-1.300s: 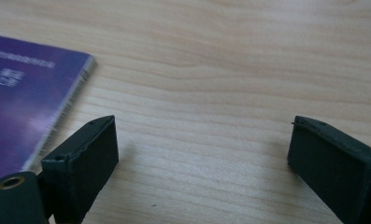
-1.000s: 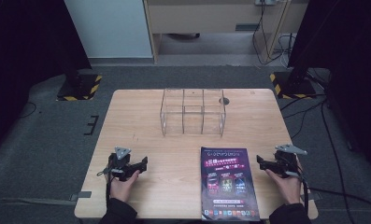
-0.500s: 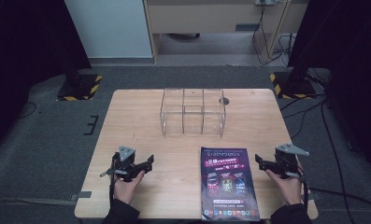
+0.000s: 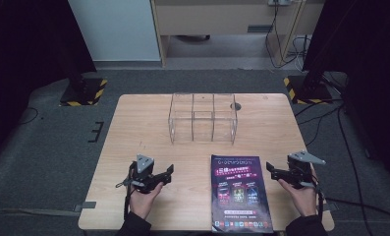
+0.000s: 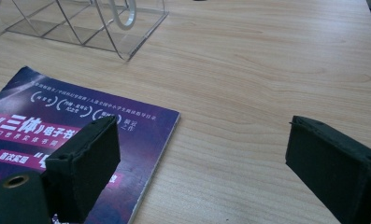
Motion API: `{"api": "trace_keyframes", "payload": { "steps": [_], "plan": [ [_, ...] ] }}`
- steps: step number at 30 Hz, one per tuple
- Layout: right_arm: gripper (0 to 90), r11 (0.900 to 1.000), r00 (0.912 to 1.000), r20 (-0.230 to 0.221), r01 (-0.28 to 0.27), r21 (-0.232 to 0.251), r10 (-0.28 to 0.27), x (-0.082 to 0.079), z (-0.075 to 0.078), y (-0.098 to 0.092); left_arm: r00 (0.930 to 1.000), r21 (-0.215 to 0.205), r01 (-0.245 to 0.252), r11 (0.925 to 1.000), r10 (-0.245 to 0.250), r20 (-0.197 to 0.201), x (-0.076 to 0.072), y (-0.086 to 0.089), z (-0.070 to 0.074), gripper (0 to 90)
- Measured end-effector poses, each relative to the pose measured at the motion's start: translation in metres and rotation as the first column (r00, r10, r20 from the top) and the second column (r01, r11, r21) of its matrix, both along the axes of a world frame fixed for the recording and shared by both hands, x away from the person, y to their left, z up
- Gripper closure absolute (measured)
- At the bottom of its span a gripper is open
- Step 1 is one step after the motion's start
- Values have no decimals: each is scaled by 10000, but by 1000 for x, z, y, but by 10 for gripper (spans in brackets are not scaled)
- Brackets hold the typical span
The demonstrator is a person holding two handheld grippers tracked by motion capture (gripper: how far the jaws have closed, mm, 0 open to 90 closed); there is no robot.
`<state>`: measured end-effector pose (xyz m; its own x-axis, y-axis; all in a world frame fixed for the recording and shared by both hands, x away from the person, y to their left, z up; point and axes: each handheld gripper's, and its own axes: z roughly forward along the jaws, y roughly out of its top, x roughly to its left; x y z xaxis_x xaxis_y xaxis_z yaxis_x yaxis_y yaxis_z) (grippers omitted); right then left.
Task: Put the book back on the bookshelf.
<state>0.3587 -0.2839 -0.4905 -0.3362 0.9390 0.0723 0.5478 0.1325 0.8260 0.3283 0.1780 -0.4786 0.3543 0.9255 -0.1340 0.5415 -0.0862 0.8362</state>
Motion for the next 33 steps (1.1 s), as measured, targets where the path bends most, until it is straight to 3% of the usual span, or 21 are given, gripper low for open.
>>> {"api": "trace_keyframes", "payload": {
  "steps": [18, 33],
  "plan": [
    [97, 9995, 9994, 97, -324, -18, 324, -3, 0, 10, 9963, 176, 859, 9961, -859, -38, -3, -40, -2, 215],
    [93, 9978, 9979, -11, -650, -111, 650, -5, -7, 19, 9865, 393, 1605, 9862, -1590, -394, -2, -80, -11, 214]
  ]
}}
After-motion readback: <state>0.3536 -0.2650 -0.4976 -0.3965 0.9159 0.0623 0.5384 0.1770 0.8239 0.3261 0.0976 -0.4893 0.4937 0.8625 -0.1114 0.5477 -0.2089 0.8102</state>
